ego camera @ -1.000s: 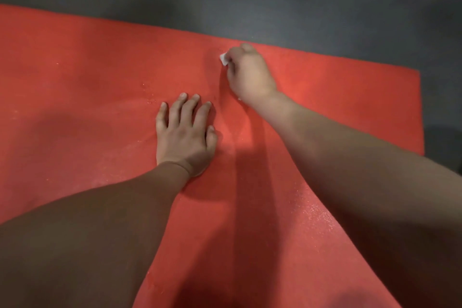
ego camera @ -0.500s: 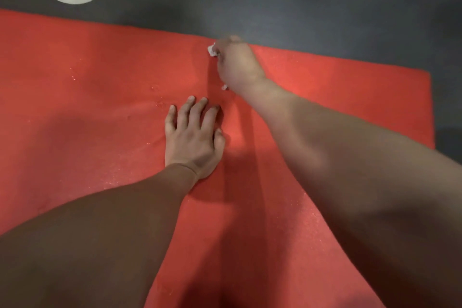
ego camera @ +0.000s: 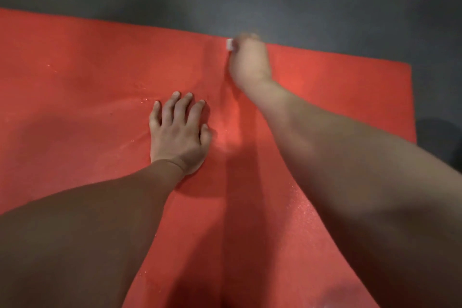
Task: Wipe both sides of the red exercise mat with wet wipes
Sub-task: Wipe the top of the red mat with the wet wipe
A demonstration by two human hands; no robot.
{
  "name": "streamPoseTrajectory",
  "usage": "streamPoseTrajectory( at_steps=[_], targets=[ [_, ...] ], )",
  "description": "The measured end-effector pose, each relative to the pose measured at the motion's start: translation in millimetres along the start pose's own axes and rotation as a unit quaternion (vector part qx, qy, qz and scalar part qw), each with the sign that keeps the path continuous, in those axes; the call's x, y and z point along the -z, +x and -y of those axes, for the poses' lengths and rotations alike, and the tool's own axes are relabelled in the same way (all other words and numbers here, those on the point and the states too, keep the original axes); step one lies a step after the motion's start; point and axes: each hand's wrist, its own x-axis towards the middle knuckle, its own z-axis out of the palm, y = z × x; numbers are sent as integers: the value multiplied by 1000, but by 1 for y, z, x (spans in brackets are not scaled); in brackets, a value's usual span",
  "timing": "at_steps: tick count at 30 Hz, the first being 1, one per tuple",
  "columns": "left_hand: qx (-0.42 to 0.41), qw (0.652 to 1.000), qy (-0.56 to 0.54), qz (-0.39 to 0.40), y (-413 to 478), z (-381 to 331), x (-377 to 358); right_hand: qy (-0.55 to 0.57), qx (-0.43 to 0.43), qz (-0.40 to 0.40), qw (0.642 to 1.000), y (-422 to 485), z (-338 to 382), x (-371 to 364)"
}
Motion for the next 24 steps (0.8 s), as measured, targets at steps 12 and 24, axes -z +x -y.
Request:
streamPoseTrajectory(
  at_steps=[12, 24],
  targets=[
    [-3, 1000, -3, 9, -2, 0, 2, -76, -46, 2, 996, -22, -73, 40],
    [-2, 1000, -2, 28, -1, -2, 5, -39, 309, 174, 934, -181, -60, 27]
  ],
)
